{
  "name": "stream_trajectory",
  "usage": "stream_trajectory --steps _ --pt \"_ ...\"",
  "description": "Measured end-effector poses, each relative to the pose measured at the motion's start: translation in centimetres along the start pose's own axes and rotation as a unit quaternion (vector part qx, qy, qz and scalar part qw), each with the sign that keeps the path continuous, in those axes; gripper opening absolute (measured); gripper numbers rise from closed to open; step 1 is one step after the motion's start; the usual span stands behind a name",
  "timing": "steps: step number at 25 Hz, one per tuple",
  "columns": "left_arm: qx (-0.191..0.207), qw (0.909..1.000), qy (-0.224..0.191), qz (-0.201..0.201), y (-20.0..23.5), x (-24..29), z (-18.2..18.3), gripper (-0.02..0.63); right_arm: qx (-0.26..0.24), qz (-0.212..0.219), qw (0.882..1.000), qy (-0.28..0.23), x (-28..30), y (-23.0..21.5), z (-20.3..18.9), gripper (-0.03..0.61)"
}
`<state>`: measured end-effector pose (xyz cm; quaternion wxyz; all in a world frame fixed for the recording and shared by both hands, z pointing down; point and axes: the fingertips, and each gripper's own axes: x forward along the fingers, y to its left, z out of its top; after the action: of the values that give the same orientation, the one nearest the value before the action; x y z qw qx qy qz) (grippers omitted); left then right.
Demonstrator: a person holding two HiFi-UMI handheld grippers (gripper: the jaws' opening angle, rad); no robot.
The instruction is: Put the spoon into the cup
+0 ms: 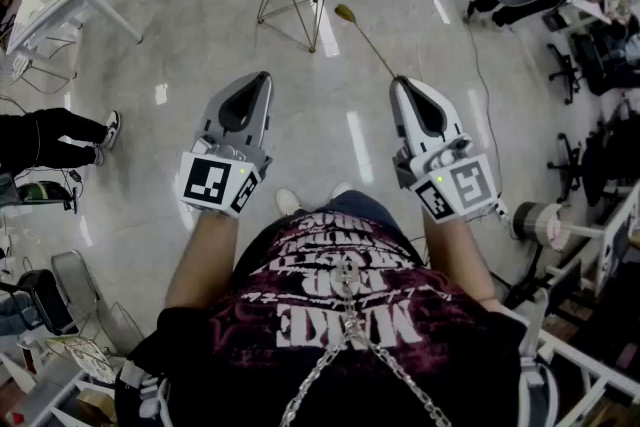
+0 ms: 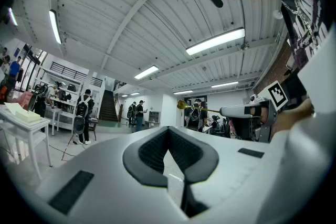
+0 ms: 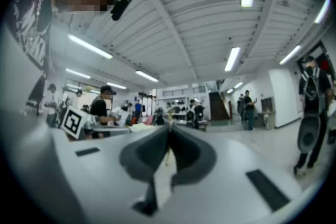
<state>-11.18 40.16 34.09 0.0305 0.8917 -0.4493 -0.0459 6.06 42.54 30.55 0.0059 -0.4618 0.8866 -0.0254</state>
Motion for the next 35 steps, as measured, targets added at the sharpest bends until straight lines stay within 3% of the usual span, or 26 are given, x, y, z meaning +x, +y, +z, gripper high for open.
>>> stream_trajectory --steps 4,7,14,21,26,35 --pt "0.023 0.9997 -0.011 -0.007 1.5 1.8 0.7 0.028 -0.024 0.015 0.999 -0.016 2.6 0.3 0.4 0.035" --pt "0.01 0.9999 -0.009 -0.002 1.7 2.0 0.0 0.028 -0.018 0.017 0.999 -0.022 3.2 0.5 -0.1 0.036" --pt "0.024 0.9996 -0.007 -0.015 -4.0 4.0 0.1 0.028 -0.012 0.028 0.999 -0.018 -1.0 -2.3 -0.9 0.037" --pt "0.036 0.999 -0.019 0.021 -5.9 5.1 0.7 0.028 -0.025 0.063 0.997 -0.028 -3.2 -4.5 -0.2 0.036" --pt "0.04 0.998 -0.01 0.047 -6.5 4.4 -0.1 0.029 -0.003 0.067 0.997 -0.027 -4.4 -6.0 -0.7 0.035" --pt "0.04 0.9975 0.012 0.057 -3.7 5.7 -1.6 0.028 0.007 0.058 0.998 -0.029 -0.8 -8.9 -1.4 0.037"
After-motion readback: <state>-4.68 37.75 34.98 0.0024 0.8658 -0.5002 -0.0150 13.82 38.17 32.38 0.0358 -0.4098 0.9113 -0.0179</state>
